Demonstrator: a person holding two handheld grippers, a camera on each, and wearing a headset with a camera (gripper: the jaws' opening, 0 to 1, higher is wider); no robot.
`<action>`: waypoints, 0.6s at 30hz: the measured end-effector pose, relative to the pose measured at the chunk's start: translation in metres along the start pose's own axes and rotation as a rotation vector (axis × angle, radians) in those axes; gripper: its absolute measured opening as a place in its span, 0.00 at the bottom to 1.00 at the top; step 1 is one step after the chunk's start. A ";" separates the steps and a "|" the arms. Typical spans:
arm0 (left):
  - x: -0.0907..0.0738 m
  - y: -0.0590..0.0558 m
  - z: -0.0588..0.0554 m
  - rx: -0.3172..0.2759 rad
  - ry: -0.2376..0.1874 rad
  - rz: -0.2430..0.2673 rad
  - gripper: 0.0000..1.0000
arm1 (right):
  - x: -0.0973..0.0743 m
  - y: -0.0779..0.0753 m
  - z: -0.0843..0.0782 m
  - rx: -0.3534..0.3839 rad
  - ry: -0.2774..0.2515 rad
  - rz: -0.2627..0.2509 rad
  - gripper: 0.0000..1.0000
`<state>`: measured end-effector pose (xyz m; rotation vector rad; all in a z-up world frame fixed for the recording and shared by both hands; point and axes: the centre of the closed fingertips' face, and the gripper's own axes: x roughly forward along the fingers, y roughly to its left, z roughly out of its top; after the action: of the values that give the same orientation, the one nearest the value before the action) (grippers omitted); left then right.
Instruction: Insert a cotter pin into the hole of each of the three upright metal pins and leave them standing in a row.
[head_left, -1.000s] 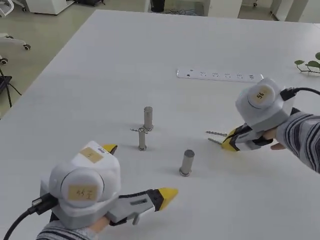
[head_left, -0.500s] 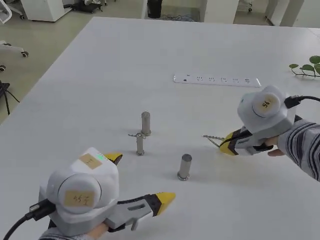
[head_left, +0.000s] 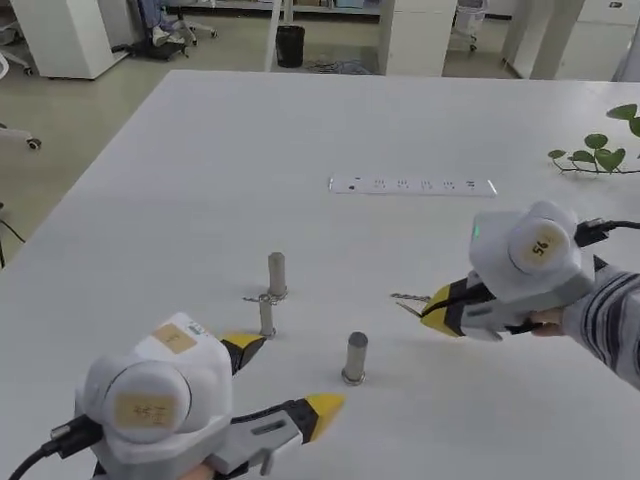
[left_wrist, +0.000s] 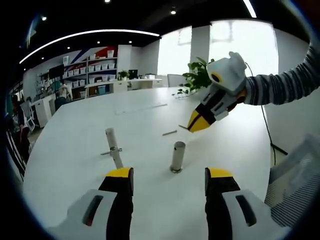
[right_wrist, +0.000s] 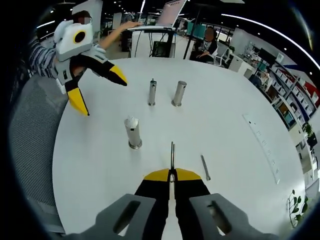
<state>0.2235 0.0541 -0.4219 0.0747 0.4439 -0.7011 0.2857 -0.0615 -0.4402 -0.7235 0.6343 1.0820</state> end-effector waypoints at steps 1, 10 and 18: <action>0.000 0.000 0.000 0.001 -0.001 -0.002 0.53 | -0.002 0.003 0.004 -0.014 -0.012 0.000 0.00; 0.003 -0.014 0.009 0.003 0.002 -0.051 0.40 | -0.009 0.032 0.020 -0.080 -0.059 0.041 0.00; 0.006 -0.025 0.010 -0.088 0.003 -0.085 0.27 | -0.010 0.059 0.029 -0.139 -0.100 0.074 0.00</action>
<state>0.2152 0.0296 -0.4133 -0.0258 0.4825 -0.7644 0.2308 -0.0272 -0.4272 -0.7652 0.5071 1.2318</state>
